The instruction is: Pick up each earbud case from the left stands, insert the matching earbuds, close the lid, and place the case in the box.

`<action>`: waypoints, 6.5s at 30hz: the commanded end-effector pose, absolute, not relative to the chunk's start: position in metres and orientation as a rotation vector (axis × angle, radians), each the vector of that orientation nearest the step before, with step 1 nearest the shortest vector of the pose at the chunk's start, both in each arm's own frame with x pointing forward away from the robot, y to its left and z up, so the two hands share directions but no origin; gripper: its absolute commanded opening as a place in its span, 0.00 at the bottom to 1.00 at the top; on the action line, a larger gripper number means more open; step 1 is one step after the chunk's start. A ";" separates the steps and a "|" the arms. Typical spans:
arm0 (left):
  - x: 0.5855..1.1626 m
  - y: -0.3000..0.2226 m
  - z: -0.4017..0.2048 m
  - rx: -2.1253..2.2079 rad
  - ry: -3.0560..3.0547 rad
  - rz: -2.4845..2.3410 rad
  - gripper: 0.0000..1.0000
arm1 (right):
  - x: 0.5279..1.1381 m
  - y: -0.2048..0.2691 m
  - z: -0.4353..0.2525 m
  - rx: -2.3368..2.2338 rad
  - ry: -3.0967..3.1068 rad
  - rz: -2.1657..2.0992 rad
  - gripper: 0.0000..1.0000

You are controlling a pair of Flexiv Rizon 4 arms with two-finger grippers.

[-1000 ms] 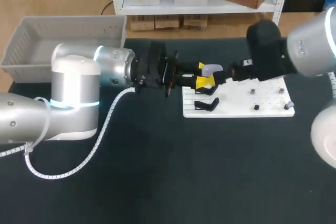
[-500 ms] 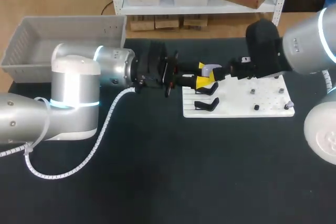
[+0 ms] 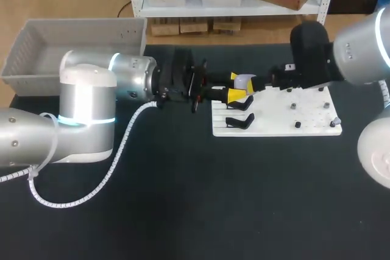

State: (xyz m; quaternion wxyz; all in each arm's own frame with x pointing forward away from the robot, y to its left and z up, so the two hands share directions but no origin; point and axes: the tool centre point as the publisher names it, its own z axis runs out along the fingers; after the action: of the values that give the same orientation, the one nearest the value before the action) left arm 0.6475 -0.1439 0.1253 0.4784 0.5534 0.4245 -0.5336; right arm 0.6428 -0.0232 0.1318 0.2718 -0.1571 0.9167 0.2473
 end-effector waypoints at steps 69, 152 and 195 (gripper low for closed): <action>0.645 -0.144 0.125 1.347 1.037 -1.297 0.00 | 0.609 -0.177 0.054 -0.438 2.864 -0.079 1.00; 0.645 -0.144 0.125 1.347 1.037 -1.297 0.00 | 0.636 -0.199 0.013 -0.528 2.926 -0.071 0.35; 0.645 -0.144 0.125 1.347 1.037 -1.297 0.00 | 0.592 -0.146 0.110 -0.240 3.097 -0.304 0.00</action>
State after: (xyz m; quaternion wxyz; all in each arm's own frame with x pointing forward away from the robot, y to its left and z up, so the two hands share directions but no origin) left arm 0.6469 -0.1439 0.1256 0.4783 0.5535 0.4245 -0.5336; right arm 0.5920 -0.1578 0.1027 0.0353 -0.0781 0.9924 -0.0889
